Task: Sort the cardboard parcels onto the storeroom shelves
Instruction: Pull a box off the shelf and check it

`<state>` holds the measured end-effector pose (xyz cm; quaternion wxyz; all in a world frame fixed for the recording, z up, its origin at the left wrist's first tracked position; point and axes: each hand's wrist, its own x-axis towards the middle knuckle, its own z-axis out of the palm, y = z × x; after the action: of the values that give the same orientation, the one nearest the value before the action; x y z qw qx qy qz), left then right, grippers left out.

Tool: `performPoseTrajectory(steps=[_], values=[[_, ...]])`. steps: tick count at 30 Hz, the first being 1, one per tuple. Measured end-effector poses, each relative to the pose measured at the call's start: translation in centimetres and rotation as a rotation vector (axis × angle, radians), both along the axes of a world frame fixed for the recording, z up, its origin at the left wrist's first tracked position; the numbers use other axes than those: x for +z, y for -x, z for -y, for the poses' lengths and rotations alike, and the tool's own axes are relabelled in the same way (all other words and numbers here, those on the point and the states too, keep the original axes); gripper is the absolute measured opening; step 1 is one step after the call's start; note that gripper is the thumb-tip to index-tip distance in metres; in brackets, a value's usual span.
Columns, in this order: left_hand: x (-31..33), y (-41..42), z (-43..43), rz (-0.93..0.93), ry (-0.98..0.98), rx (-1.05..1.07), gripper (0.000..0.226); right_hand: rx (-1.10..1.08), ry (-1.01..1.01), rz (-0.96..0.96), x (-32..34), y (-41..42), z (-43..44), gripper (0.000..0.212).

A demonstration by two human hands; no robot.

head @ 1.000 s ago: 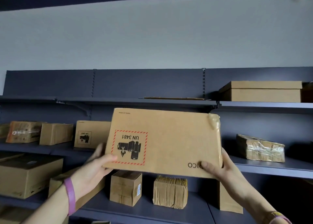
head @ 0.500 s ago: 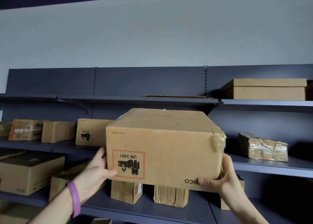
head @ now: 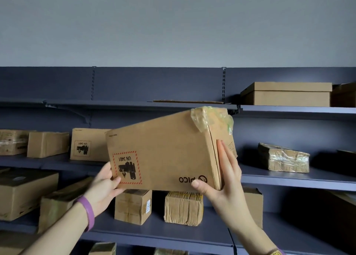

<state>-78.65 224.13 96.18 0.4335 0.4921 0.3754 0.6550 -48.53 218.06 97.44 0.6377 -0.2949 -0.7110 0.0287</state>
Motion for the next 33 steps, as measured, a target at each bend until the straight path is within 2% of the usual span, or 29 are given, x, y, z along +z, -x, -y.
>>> performPoseTrajectory(steps=[3, 7, 8, 10, 12, 14, 15, 16, 18, 20, 23, 29, 30, 32, 33], values=[[-0.1, 0.4, 0.3, 0.038, -0.062, -0.069, 0.053, 0.159, 0.082, -0.176, 0.4, -1.1, -0.8, 0.078], [0.1, 1.7, 1.0, 0.154, -0.193, -0.428, 0.041, 0.419, 0.261, -0.576, 0.3, -4.1, -2.9, 0.055], [0.3, 1.7, 1.2, 0.179, -0.186, -0.451, 0.038, 0.455, 0.284, -0.629, 0.1, -4.8, -3.5, 0.05], [0.4, 1.0, 0.8, 0.159, -0.185, -0.322, 0.034, 0.504, 0.324, -0.681, -0.7, -5.7, -4.6, 0.042], [0.3, -0.1, 0.4, 0.16, -0.126, -0.156, 0.04, 0.545, 0.353, -0.679, -1.5, -5.8, -5.3, 0.041], [0.2, -0.8, 0.4, 0.095, -0.039, 0.014, 0.034, 0.588, 0.363, -0.668, -2.1, -5.9, -5.7, 0.042], [-0.1, -0.9, 0.5, 0.107, -0.003, 0.027, 0.029, 0.598, 0.372, -0.665, -2.3, -6.1, -5.9, 0.042], [-0.2, -1.0, 0.7, 0.143, 0.023, -0.035, 0.028, 0.611, 0.382, -0.66, -2.5, -6.2, -6.1, 0.042], [-0.4, -1.0, 1.7, 0.228, 0.027, -0.347, 0.033, 0.653, 0.414, -0.662, -2.8, -6.4, -6.3, 0.044], [-0.5, -1.3, 2.5, 0.396, -0.012, -0.558, 0.04, 0.684, 0.429, -0.68, -3.0, -6.3, -6.3, 0.043], [-0.9, -2.2, 2.6, 0.559, -0.031, -0.562, 0.05, 0.66, 0.421, -0.698, -2.5, -5.9, -6.4, 0.038], [-0.1, -2.5, 2.6, 0.615, -0.051, -0.486, 0.054, 0.5, 0.425, -0.657, -1.1, -4.9, -6.0, 0.036], [-0.1, -2.6, 2.7, 0.608, -0.067, -0.466, 0.055, 0.411, 0.426, -0.623, -0.9, -4.4, -6.0, 0.039], [-0.1, -3.3, 2.5, 0.579, -0.107, -0.365, 0.06, 0.183, 0.411, -0.458, -0.6, -2.5, -5.4, 0.058], [0.0, -3.9, 2.3, 0.568, -0.143, -0.288, 0.064, 0.138, 0.39, -0.367, -0.4, -1.1, -4.8, 0.068]])
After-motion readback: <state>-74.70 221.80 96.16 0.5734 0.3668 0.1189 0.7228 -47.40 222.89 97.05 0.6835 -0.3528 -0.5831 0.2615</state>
